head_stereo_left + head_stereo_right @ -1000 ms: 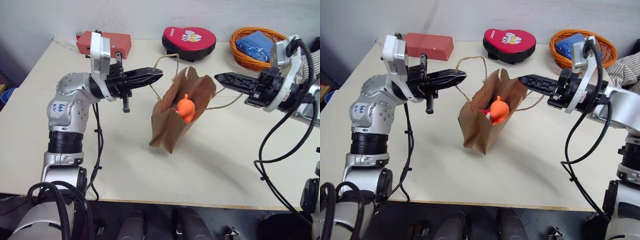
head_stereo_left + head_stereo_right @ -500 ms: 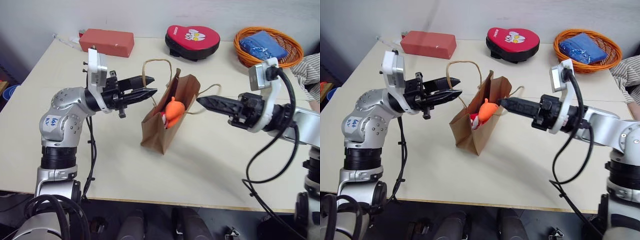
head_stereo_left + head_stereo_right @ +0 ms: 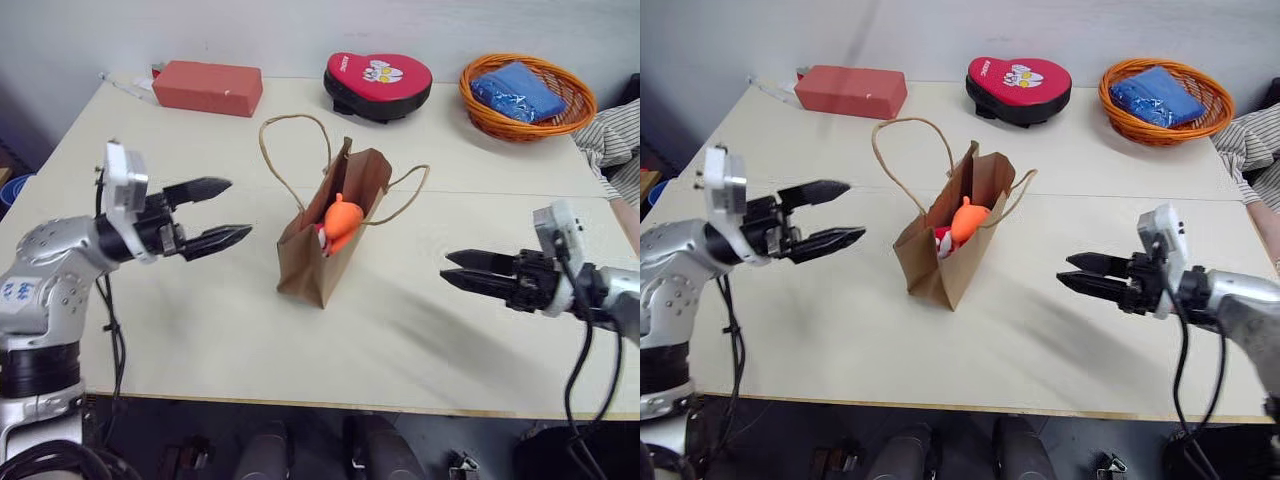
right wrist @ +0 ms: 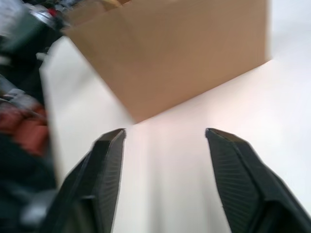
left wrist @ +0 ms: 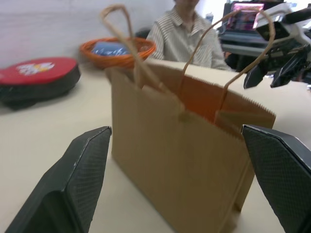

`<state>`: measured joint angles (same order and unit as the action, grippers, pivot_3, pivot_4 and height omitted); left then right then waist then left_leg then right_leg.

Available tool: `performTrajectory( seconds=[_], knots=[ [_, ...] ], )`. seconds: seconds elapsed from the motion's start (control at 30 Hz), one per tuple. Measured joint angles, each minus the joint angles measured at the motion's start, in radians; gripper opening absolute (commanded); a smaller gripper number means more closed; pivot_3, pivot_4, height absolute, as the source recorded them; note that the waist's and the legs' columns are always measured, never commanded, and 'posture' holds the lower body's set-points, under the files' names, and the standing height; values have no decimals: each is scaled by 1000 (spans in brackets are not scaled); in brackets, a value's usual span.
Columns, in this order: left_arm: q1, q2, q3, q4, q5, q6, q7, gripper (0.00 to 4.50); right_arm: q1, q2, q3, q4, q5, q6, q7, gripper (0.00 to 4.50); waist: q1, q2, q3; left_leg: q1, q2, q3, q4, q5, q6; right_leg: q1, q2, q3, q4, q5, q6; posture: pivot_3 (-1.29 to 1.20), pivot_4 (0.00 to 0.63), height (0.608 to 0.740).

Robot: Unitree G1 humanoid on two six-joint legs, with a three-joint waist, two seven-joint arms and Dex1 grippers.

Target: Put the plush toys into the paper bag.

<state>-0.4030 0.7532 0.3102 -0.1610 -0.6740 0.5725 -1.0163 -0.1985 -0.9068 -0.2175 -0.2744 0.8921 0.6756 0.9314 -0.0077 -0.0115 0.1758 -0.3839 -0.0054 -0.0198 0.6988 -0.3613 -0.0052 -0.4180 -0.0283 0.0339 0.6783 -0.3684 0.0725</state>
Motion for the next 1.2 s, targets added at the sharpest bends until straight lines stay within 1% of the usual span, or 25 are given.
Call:
performTrajectory(
  seconds=[0.07, 0.1, 0.13, 0.17, 0.27, 0.33, 0.5, 0.63, 0.9, 1.1, 1.2],
  knots=[
    [86, -9, 14, -77, -33, 36, 29, 4500, 8, 49, 72, -45, -98, -97, 13, 775, 3, 0, 0, 0, 0, 0, 0, 0, 0, 0, 0, 0, 0, 0, 0, 0, 150, 740],
    [117, -26, 20, -122, -49, 53, 55, 4500, 9, 77, 109, -70, -141, -136, 14, 381, 4, 0, 0, 0, 0, -1, 0, 0, 0, 0, 0, 0, 1, 0, 0, 0, 150, 740],
    [150, -62, 23, -183, -73, 72, 96, 4500, 4, 134, 155, -102, -184, -177, 3, 91, 6, 0, 0, 0, 0, -1, 0, 0, 0, 1, 0, -1, 0, 0, 0, 0, 150, 740],
    [158, -83, 13, -214, -86, 82, 115, 4500, 0, 167, 189, -122, -202, -196, -3, 36, 9, -1, 0, -1, 0, -1, 1, 0, 0, 1, -1, -1, 0, 0, 0, 0, 150, 740],
    [185, -143, -20, -311, -109, 104, 210, 4500, -28, 282, 268, -150, -289, -271, -55, 36, 8, -1, 0, 0, -1, -1, 1, 0, 0, 2, -1, -1, 0, 0, 0, 0, 150, 740],
    [198, -189, -58, -351, -107, 103, 267, 4500, -44, 331, 306, -149, -347, -306, -87, 36, 6, -1, 0, 2, -1, -1, 1, 0, 0, 3, -1, -1, -1, 0, 0, 0, 150, 740],
    [198, -246, -143, -368, -58, 88, 356, 4500, -80, 400, 373, -119, -443, -348, -120, 36, 3, -1, 0, 6, -1, 0, 0, 0, -1, 5, 0, 0, 0, 0, 0, 0, 150, 740],
    [150, -307, -203, -336, -1, 46, 405, 4500, -129, 452, 406, -60, -518, -396, -143, 36, 2, -1, 0, 9, -1, 0, -1, 0, -1, 7, 0, 0, 0, 0, 0, 0, 150, 740],
    [105, -386, -300, -284, 99, 14, 491, 4500, -146, 503, 461, 11, -599, -450, -145, 36, 2, -1, 0, 9, -1, 0, -1, 0, -1, 7, 0, 0, 0, 0, 0, 0, 150, 740],
    [106, -388, -314, -255, 164, 8, 539, 4500, -145, 506, 460, 14, -616, -457, -145, 36, 1, -1, 0, 10, -1, 0, -1, 0, -2, 7, 0, 0, 0, 0, 0, 0, 150, 740],
    [135, -390, -319, -261, 172, 7, 547, 3907, -143, 506, 456, 14, -616, -457, -145, 0, 1, -1, 0, 10, -1, 0, -1, 0, -2, 7, 0, 0, 0, 0, 0, 0, 150, 740]
  ],
)
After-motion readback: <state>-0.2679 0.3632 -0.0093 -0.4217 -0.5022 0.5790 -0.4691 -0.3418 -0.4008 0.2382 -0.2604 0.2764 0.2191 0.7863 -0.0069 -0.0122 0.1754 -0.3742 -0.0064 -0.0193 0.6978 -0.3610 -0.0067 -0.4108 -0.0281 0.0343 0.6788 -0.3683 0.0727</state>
